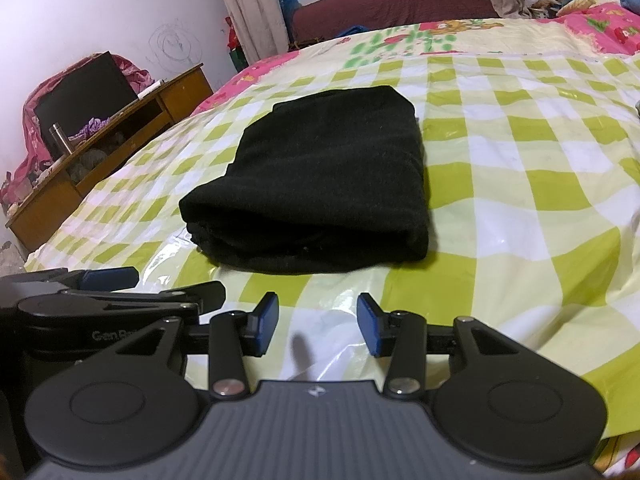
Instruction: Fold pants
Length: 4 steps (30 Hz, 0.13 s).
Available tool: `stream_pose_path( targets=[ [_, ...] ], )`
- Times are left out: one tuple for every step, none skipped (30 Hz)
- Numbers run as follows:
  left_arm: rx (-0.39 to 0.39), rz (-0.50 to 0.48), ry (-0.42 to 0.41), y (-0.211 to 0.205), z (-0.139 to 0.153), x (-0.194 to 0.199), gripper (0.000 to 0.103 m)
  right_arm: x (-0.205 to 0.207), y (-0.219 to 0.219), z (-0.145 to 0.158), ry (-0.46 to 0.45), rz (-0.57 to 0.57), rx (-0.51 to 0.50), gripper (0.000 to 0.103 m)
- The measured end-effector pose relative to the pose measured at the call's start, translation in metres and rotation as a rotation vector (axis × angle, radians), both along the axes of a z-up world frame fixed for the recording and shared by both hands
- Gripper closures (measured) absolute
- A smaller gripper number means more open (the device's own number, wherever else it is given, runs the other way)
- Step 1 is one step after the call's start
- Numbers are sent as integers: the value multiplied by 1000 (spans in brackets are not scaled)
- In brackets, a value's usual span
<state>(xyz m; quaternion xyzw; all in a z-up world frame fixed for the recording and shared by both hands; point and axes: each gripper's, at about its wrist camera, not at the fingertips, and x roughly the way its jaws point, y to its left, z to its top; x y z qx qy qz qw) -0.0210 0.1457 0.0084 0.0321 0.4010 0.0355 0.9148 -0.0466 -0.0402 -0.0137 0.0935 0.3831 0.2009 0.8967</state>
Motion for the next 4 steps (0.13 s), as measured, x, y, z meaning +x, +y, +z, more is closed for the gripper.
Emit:
stream_pose_path(
  targets=[
    [1, 1, 1, 0, 0, 0, 0, 0, 0, 0, 1, 2, -1, 58],
    [2, 1, 2, 0, -1, 0, 0, 0, 0, -1, 2, 3, -2, 58],
    [3, 2, 2, 0, -1, 0, 0, 0, 1, -1, 3, 4, -2, 57],
    [5, 2, 2, 0, -1, 0, 0, 0, 0, -1, 3, 5, -2, 57]
  ],
)
